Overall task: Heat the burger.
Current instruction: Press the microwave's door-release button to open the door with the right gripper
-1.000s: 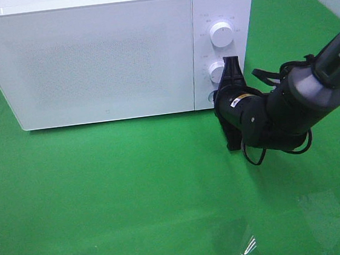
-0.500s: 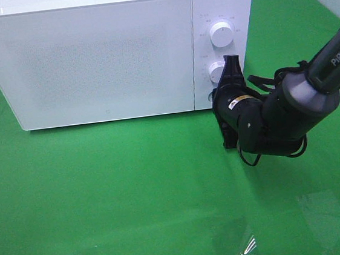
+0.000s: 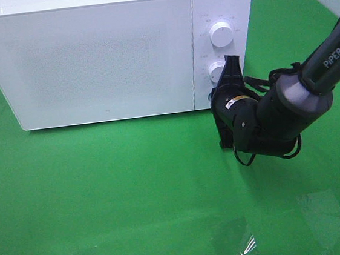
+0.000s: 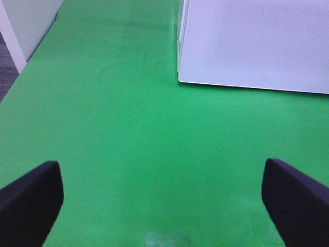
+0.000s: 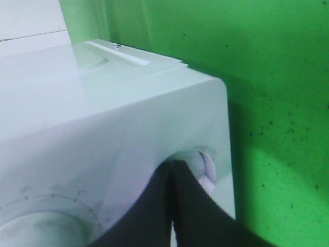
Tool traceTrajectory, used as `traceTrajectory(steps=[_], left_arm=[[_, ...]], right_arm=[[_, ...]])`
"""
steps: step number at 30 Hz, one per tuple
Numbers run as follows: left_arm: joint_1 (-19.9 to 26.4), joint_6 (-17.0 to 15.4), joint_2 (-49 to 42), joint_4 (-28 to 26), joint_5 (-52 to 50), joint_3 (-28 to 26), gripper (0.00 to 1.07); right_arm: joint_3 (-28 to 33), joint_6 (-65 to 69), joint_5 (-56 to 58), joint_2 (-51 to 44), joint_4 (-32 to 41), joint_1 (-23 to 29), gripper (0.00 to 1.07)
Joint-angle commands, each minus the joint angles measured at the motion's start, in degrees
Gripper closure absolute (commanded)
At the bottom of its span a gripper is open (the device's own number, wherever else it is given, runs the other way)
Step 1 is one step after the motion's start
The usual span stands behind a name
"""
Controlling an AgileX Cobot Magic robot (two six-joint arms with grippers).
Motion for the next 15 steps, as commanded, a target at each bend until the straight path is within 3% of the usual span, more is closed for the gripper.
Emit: traceTrajectory(steps=[1,15], left_arm=[[0.17,-0.17,-0.92,-0.40,-0.40,0.17,0.10],[0.17,-0.17,-0.92,-0.40,-0.40,0.17,0.10]], right_arm=[[-6.07,-1.15,-15.13,-0.34,-3.84,-2.29,1.07],[-8.71,-1.60,-15.07,1.60,-5.56,-2.81,1.07]])
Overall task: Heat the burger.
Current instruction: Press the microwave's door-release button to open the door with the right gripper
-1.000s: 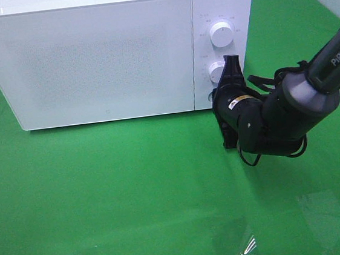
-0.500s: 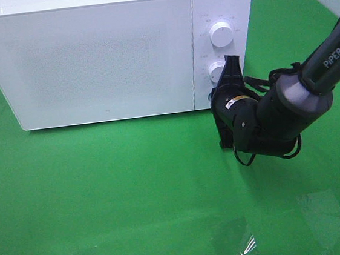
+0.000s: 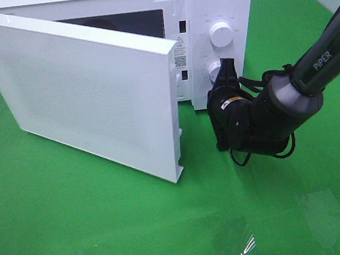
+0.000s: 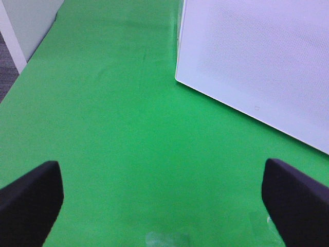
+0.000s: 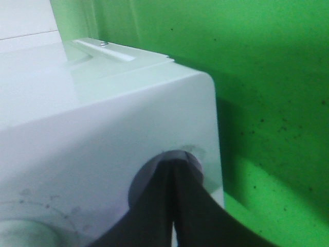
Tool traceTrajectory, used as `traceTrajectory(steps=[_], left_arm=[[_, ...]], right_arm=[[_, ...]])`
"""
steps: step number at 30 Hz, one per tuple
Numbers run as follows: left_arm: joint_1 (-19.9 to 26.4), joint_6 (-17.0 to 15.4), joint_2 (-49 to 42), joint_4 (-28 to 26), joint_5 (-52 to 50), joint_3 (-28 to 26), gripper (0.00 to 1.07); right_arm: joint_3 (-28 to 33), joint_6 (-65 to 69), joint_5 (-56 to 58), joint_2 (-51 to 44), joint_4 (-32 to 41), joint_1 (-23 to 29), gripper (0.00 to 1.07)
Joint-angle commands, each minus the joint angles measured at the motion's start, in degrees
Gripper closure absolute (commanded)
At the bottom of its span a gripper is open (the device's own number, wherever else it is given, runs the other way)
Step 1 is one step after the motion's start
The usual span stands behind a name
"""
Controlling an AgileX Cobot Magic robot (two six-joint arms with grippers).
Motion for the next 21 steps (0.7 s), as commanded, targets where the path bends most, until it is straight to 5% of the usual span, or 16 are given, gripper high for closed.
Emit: traceTrajectory(steps=[1,21], left_arm=[[0.17,-0.17,-0.92,-0.40,-0.40,0.17,0.10],[0.17,-0.17,-0.92,-0.40,-0.40,0.17,0.10]], right_arm=[[-6.42,-0.52,-16.56,-0.40,-5.96,-2.75,1.07],[-2.64,1.78,-6.82,-4.18,-6.07,-2.58,1.07]])
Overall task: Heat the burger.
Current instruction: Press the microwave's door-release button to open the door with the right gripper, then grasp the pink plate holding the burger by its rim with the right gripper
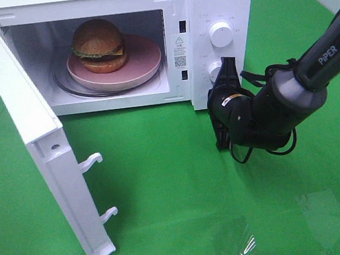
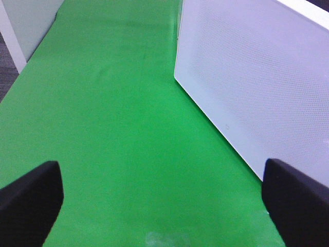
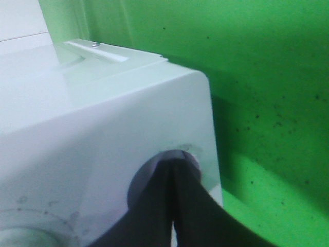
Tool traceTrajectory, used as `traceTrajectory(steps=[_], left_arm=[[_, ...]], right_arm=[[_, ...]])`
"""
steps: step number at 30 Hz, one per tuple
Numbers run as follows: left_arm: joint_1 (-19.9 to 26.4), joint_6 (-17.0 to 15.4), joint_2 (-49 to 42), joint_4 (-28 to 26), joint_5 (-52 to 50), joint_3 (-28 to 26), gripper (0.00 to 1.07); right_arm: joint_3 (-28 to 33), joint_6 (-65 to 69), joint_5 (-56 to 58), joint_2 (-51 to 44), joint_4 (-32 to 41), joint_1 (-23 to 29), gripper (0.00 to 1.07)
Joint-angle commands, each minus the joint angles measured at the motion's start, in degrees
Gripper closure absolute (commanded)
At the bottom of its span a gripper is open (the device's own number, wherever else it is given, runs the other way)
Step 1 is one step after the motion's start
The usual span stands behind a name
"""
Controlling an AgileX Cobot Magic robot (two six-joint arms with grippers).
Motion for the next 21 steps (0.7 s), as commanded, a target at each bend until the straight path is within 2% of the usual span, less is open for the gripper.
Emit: traceTrajectory(steps=[1,11,15,21], left_arm=[[0.17,-0.17,-0.92,-0.40,-0.40,0.17,0.10],[0.17,-0.17,-0.92,-0.40,-0.40,0.17,0.10],[0.17,-0.17,-0.92,-0.40,-0.40,0.17,0.10],[0.17,-0.17,-0.92,-0.40,-0.40,0.17,0.10]], right_arm=[[-1.32,0.80,-9.28,-3.95,-6.25,-2.12,1.07],[4.18,0.74,-1.89,-8.19,-6.70,-2.12,1.07],[7.62,0.52,4.76,-11.40,-10.71,-2.12,1.07],[10.08,-2.86,11.75,-15.07,-12.43,-2.12,1.07]])
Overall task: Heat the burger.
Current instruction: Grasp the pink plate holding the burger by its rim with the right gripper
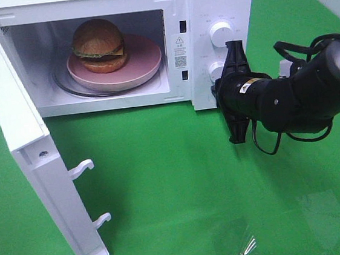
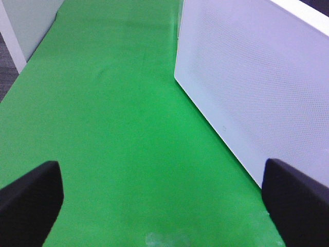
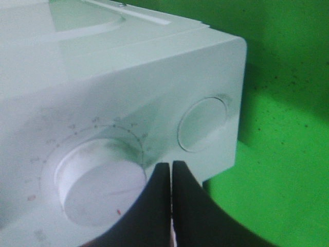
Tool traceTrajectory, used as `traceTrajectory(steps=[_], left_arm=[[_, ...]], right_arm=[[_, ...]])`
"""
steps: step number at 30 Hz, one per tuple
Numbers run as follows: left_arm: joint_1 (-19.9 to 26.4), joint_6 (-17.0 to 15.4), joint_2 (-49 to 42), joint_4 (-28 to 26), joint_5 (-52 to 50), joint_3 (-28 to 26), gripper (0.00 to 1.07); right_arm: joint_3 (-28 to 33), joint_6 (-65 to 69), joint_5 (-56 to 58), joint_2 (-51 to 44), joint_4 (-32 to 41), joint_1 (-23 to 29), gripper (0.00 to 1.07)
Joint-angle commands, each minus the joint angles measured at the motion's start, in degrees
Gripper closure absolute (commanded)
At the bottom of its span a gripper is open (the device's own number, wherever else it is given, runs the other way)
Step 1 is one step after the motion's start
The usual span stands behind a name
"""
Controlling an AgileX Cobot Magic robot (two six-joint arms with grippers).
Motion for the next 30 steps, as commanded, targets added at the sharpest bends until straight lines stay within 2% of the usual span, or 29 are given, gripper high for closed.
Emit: traceTrajectory(steps=[1,11,24,30], left_arm=[[0.17,-0.17,-0.92,-0.40,-0.40,0.17,0.10],[0.17,-0.17,-0.92,-0.40,-0.40,0.17,0.10],[0.17,-0.17,-0.92,-0.40,-0.40,0.17,0.10],[0.17,-0.17,-0.92,-0.40,-0.40,0.17,0.10]], right_arm=[[1.83,-5.56,6.42,-4.24,-1.60,-0.40,1.07],[2.35,-24.58,20.51,-11.29,-1.78,-0.40,1.07],[2.29,-43.89,39.13,-18.45,-11.40,-0.40,1.05],[2.29,-51.11,46.18,-21.08,-13.52,-0.40,1.04]])
